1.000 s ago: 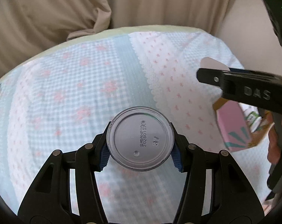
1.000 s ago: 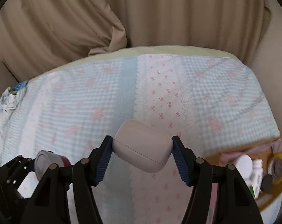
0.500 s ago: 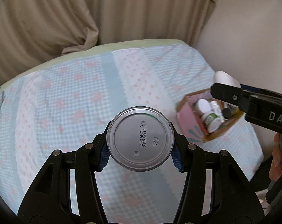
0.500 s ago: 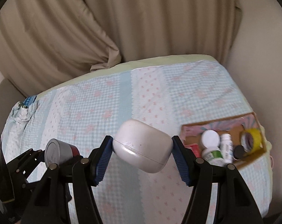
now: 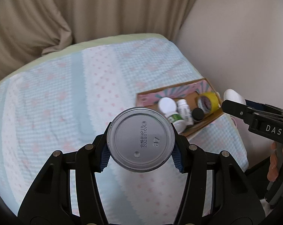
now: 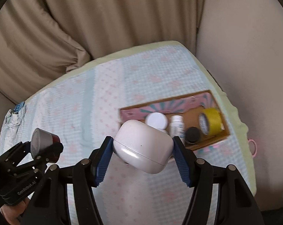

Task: Organize rigid objects
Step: 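Carry the silver tin and earbud case into the box and release both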

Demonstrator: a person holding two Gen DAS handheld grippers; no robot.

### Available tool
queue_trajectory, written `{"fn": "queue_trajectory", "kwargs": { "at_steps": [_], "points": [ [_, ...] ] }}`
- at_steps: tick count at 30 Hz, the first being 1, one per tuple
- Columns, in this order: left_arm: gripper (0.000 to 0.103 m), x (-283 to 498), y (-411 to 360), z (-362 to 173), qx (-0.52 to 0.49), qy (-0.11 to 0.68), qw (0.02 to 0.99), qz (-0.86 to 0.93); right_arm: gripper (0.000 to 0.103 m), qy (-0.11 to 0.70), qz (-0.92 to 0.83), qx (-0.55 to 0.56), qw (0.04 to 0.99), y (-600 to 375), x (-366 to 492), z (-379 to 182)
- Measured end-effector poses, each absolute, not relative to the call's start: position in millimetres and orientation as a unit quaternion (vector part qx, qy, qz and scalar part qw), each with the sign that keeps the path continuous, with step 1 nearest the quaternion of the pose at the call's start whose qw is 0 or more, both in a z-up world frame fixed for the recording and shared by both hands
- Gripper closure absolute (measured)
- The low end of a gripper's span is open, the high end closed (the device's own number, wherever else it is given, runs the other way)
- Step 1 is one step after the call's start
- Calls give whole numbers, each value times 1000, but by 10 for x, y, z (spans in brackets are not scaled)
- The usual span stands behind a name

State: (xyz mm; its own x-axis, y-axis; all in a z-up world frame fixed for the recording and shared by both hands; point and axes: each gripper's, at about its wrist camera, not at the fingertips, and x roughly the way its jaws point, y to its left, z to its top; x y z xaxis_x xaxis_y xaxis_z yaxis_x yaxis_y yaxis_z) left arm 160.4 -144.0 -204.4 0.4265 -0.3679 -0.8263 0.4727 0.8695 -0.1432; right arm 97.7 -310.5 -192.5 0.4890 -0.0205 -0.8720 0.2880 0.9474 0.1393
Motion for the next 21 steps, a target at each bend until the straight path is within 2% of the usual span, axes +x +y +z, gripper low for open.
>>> {"fn": "queue_trajectory", "kwargs": {
  "at_steps": [13, 21],
  "points": [
    [53, 1948, -2918, -2648, 77, 514, 814, -259, 44, 539, -72, 132, 829, -4389, 1351, -2464],
    [53, 2292, -3607, -3249, 109, 548, 785, -268, 44, 585, 11, 67, 808, -4782, 1961, -3006]
  ]
}}
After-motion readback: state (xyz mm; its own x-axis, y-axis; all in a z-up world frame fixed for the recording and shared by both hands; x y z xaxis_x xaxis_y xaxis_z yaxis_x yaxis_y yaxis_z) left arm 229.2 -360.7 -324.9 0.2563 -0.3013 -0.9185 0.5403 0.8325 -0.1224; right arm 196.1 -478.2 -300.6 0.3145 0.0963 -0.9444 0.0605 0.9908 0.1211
